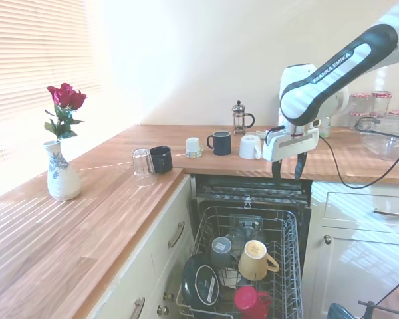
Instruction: Unload the mug from the dish rack
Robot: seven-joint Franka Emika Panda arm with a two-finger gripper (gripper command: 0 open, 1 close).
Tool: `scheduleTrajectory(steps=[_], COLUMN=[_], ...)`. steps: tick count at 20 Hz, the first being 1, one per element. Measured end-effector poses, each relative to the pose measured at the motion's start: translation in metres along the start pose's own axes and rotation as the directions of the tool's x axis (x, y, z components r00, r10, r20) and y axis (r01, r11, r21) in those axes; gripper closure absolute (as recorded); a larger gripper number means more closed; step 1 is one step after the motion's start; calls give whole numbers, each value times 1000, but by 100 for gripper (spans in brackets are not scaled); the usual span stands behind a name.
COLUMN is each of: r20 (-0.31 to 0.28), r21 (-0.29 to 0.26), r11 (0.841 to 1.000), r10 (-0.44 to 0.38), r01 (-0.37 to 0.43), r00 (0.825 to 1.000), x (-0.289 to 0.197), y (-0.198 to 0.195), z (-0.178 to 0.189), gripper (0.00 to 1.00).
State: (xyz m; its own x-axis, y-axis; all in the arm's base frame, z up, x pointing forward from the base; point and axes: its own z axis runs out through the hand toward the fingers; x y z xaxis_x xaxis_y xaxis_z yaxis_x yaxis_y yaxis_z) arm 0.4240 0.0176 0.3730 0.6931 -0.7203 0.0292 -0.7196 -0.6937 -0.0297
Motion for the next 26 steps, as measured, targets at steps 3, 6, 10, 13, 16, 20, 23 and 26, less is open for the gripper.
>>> scheduleTrajectory(steps=[3,6,10,13,16,20,23,26], r20=[5,12,-5,-41,-53,-54,-67,-75], r21=[-5,-31,-46,-40,-44,-75,-102,-126], r11=[1000,999,990,972,949,929,917,908], r10=[-4,-39,-136,-234,-314,-366,-394,-410], r01=[4,39,135,232,312,362,387,399], r00=[1000,999,991,971,948,929,917,909], x=[0,-6,-25,-34,-48,-63,-73,-74], y=[0,8,29,26,18,4,-24,-48], z=[3,26,84,125,173,220,254,283], gripper=[0,0,0,0,0,0,0,0])
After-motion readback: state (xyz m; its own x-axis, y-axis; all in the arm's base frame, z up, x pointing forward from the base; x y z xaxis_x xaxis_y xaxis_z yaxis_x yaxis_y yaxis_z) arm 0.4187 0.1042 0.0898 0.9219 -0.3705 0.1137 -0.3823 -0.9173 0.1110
